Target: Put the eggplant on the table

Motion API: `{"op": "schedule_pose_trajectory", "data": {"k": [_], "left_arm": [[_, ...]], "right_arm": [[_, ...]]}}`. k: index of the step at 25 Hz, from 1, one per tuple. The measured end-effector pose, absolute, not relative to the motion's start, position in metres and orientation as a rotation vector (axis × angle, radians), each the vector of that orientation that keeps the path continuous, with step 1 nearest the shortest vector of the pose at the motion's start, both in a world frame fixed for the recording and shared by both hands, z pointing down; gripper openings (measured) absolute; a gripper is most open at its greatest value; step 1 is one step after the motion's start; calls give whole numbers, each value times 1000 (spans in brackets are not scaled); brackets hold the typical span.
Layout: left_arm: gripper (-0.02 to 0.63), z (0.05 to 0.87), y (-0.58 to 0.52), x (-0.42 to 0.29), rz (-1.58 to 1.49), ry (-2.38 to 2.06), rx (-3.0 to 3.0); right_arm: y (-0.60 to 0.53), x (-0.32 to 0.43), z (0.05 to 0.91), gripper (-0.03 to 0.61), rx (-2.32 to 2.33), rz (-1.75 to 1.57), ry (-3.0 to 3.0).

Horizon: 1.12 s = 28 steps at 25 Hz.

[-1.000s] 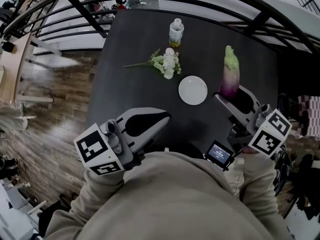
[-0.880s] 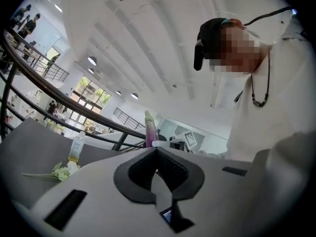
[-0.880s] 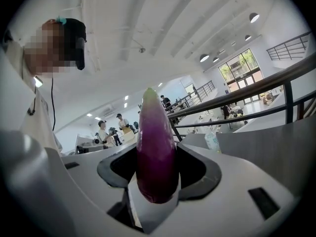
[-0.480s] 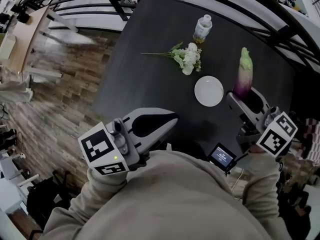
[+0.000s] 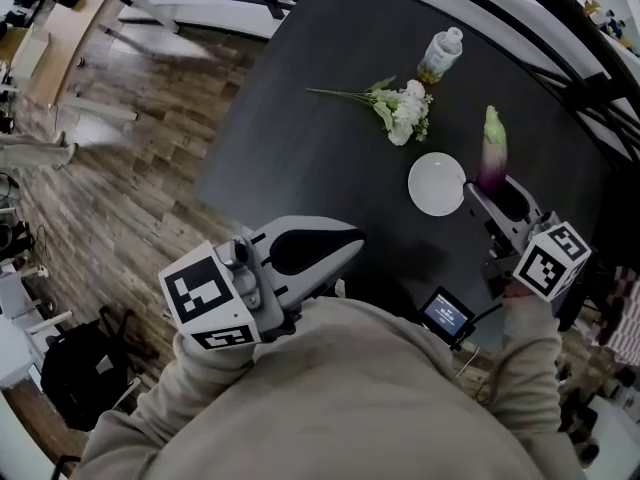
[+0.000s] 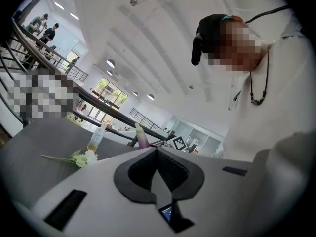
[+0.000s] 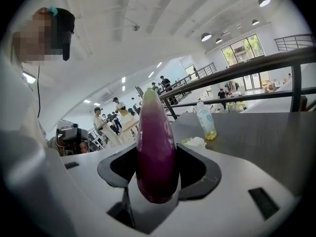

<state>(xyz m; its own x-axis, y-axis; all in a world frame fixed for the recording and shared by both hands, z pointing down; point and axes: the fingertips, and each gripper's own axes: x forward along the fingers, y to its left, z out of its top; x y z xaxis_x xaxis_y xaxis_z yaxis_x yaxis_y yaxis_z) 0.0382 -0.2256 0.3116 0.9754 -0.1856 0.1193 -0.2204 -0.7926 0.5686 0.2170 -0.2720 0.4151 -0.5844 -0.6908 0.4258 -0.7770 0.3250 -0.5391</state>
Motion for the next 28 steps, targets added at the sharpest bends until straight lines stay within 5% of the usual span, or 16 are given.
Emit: {"op": "schedule_pose_trajectory", "data": {"k": [28], "left_arm": [[5,332,-223,16,98,-377,2449]], "right_arm": [[-263,241,654,241,1241,1262,-1904]]}}
